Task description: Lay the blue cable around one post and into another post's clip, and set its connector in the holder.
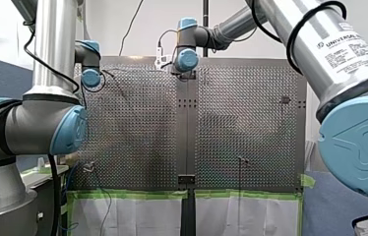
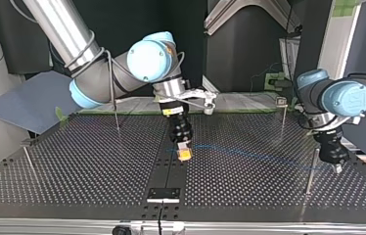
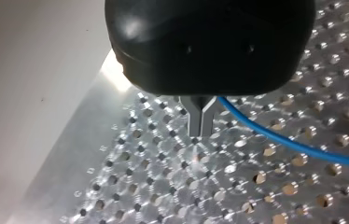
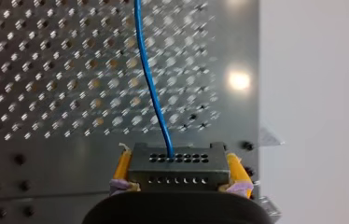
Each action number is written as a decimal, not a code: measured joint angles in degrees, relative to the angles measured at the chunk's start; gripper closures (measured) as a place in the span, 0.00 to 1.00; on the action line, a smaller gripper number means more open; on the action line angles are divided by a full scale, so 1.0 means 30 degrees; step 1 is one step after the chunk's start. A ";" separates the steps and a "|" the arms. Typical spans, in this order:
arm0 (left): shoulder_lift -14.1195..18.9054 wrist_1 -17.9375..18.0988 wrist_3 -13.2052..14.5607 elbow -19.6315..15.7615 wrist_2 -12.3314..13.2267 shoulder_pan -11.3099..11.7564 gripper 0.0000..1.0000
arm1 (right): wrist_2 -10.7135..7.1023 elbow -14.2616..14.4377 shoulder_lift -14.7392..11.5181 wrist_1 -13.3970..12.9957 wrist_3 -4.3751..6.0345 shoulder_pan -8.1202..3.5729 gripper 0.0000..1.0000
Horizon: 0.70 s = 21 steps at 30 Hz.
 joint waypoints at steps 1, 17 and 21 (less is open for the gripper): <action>-0.0036 0.0024 0.0000 -0.0001 0.0016 -0.0030 1.00 | 0.0005 0.0001 0.0008 0.0171 0.0004 -0.0051 1.00; -0.0887 0.0376 -0.0030 -0.0007 0.0054 -0.0558 1.00 | -0.0012 0.0045 0.0095 0.0953 -0.0010 -0.1011 1.00; -0.0926 0.0415 -0.0057 -0.0014 -0.0054 -0.0651 1.00 | 0.0017 0.0316 0.0107 0.0990 -0.0051 -0.1329 1.00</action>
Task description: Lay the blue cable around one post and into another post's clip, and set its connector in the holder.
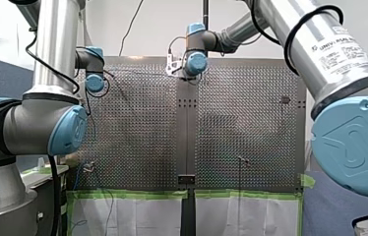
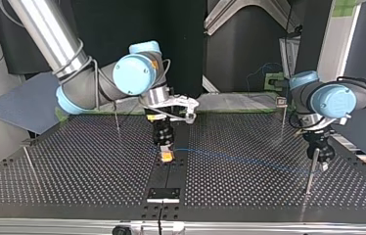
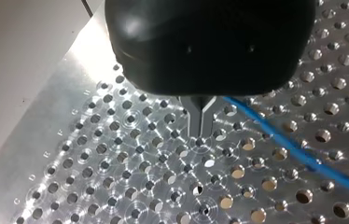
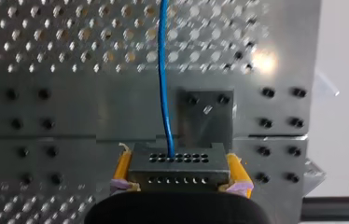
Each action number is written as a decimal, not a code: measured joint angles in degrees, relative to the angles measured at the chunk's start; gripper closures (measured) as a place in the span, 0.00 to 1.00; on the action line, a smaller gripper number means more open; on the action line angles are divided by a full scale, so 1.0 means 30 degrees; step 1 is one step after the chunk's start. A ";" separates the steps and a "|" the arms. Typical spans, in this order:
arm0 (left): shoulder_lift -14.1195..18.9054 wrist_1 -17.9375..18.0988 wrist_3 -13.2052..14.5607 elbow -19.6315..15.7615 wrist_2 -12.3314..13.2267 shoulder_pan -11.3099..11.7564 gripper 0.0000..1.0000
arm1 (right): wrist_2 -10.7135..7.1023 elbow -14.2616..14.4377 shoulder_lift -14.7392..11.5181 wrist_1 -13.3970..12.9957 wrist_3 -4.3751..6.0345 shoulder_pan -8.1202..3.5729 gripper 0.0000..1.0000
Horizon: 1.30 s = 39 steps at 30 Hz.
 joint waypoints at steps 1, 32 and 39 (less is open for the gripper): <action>-0.0027 0.0002 0.0003 0.0000 -0.0045 -0.0027 1.00 | 0.0005 0.0101 0.0005 -0.0002 -0.0015 -0.0079 1.00; -0.1014 0.0382 -0.1860 -0.0015 -0.0513 -0.0471 0.00 | 0.0125 0.4219 -0.0018 -0.2226 0.0324 -0.2326 1.00; -0.1041 0.0391 -0.1746 -0.0011 -0.0625 -0.0511 0.00 | 0.0262 0.5541 -0.0144 -0.3546 0.0662 -0.3296 1.00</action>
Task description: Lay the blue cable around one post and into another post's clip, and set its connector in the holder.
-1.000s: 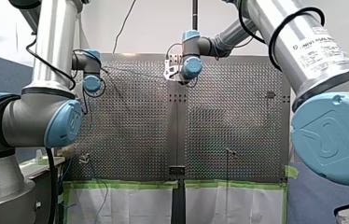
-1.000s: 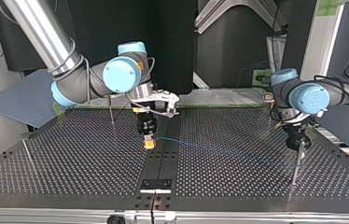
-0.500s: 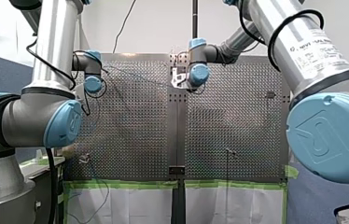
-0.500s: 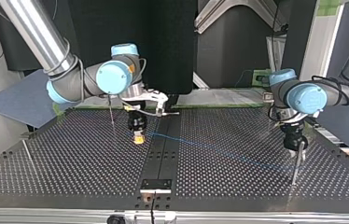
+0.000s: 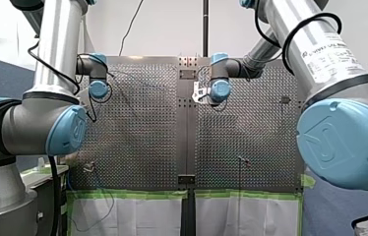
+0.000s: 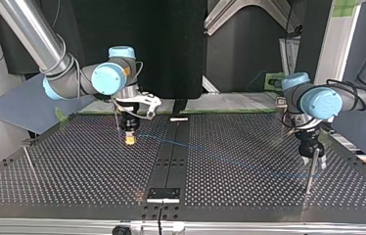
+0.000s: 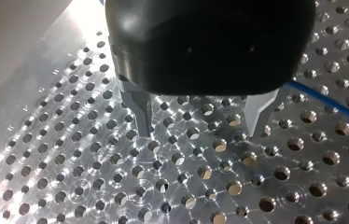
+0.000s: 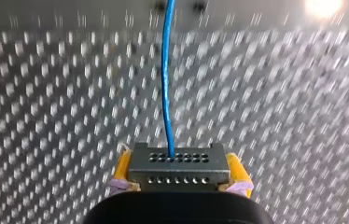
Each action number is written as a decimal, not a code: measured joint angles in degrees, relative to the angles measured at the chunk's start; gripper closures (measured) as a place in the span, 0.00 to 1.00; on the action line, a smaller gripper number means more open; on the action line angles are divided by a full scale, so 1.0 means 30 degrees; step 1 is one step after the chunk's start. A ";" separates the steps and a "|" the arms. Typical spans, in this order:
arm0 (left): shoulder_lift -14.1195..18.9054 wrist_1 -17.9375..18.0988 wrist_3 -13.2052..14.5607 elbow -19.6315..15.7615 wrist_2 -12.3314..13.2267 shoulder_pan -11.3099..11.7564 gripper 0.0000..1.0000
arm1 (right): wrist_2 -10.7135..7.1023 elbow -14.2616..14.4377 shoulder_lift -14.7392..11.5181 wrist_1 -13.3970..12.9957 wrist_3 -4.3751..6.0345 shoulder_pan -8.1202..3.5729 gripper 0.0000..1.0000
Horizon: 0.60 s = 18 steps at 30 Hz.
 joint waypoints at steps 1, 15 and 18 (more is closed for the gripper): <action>0.0001 0.0001 0.0039 0.0002 -0.0001 -0.0016 0.00 | -0.0003 0.0178 -0.0051 -0.0180 0.0094 -0.0174 1.00; -0.0866 0.0044 0.0235 0.0019 0.0090 -0.0342 0.00 | -0.1073 0.3096 -0.1314 -0.3098 0.2047 -0.3072 1.00; -0.0935 0.0034 0.0253 0.0014 0.0029 -0.0397 0.00 | -0.1214 0.3698 -0.1336 -0.3702 0.2102 -0.3677 1.00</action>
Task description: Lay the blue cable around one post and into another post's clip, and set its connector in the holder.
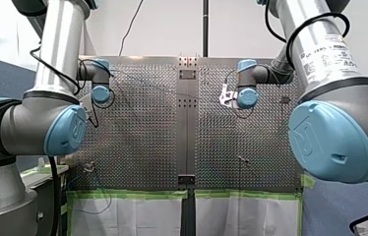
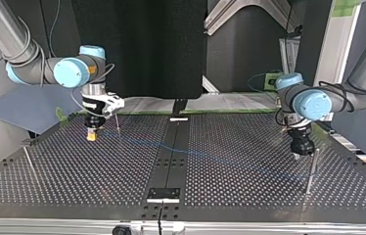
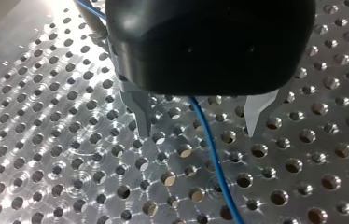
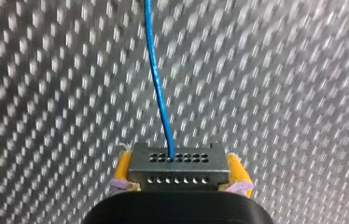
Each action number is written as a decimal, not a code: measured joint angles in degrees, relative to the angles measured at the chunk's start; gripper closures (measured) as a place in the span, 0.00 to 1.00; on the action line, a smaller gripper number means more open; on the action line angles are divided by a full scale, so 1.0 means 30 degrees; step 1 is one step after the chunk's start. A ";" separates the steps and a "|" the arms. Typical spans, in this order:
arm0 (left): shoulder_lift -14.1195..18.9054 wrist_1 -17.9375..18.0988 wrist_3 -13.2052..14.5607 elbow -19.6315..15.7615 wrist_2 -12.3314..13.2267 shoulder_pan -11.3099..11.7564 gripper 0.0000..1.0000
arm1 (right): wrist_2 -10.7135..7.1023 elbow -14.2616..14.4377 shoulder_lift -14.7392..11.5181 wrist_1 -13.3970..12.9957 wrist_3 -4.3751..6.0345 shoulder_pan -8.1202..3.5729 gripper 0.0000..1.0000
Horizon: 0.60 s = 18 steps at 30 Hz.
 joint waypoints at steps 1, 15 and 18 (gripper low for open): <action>-0.0006 0.0000 0.0004 0.0001 -0.0011 -0.0015 0.00 | -0.0062 0.0187 -0.0001 -0.0185 0.0022 -0.0185 1.00; -0.0030 0.0025 0.0001 -0.0005 0.0018 -0.0173 0.00 | -0.1424 0.3097 0.0043 -0.3092 0.2143 -0.3094 1.00; -0.0032 0.0026 -0.0004 -0.0004 0.0023 -0.0209 0.00 | -0.1086 0.3702 0.0245 -0.3699 0.2248 -0.3702 1.00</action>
